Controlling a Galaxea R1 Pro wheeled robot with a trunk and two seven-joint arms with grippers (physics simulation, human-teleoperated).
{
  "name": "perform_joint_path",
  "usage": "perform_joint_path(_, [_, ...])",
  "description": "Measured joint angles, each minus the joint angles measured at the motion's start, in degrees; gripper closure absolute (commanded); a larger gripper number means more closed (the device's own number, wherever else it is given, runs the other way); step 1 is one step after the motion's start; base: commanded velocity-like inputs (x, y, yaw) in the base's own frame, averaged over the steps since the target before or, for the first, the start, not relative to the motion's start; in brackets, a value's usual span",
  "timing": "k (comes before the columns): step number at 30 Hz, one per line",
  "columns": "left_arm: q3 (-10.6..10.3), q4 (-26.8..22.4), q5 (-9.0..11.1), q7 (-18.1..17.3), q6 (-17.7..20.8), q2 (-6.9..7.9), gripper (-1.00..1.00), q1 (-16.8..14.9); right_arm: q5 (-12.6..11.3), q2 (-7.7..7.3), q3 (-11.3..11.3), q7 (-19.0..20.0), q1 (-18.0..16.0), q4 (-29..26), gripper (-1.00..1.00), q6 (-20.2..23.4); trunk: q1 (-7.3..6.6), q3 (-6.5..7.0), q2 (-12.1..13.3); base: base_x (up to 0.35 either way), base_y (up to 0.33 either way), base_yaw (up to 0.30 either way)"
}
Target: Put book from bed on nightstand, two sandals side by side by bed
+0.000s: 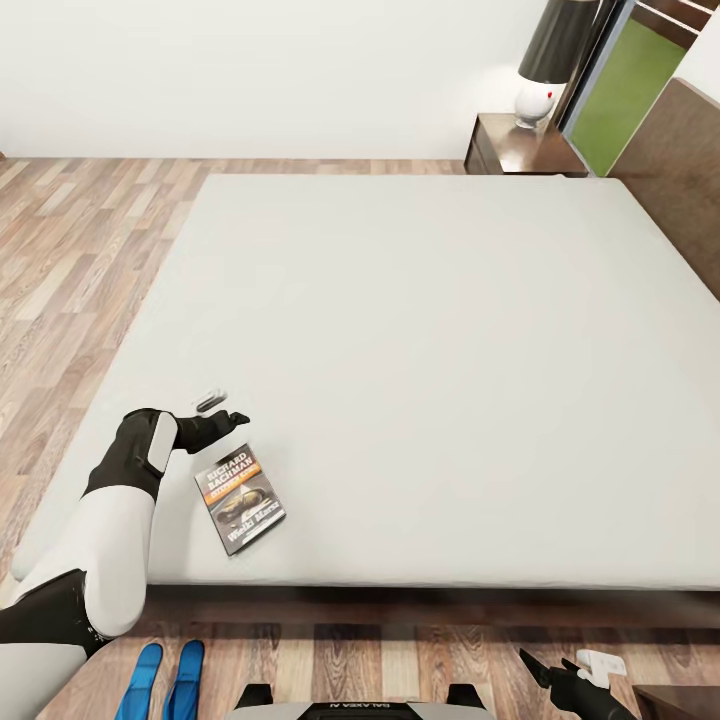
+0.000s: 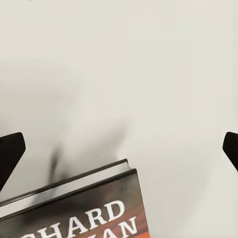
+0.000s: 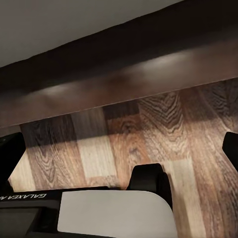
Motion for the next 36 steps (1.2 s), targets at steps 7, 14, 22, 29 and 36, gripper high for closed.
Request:
perform_joint_path(7, [0.01, 0.04, 0.00, -0.01, 0.00, 0.00, -1.00, 0.00, 0.00, 0.00, 0.00, 0.00, 0.00, 0.00, -1.00, -0.02, 0.02, 0.00, 0.00, -0.094, 0.000, 0.000])
perform_joint_path(14, [-0.02, 0.07, 0.00, 0.00, 0.00, 0.00, -1.00, 0.00, 0.02, 0.00, 0.00, 0.00, 0.00, 0.00, -1.00, -0.01, 0.00, 0.00, 0.00, -0.031, 0.000, 0.000])
perform_joint_path(22, [-0.02, 0.07, 0.00, 0.00, 0.00, 0.00, -1.00, 0.00, 0.00, 0.00, 0.00, 0.00, 0.00, 0.00, -1.00, 0.00, 0.00, 0.00, 0.00, -0.001, 0.000, 0.000])
perform_joint_path(29, [-0.03, 0.07, 0.00, 0.00, 0.00, 0.00, -1.00, 0.00, 0.00, 0.00, 0.00, 0.00, 0.00, 0.00, -1.00, -0.02, 0.00, 0.00, 0.00, 0.000, 0.000, 0.000])
perform_joint_path(36, [-0.02, 0.07, 0.00, 0.00, 0.00, -0.02, -1.00, 0.00, 0.00, 0.00, 0.00, 0.00, 0.00, 0.00, -1.00, -0.02, 0.88, -0.72, -1.60, 0.000, 0.000, 0.000])
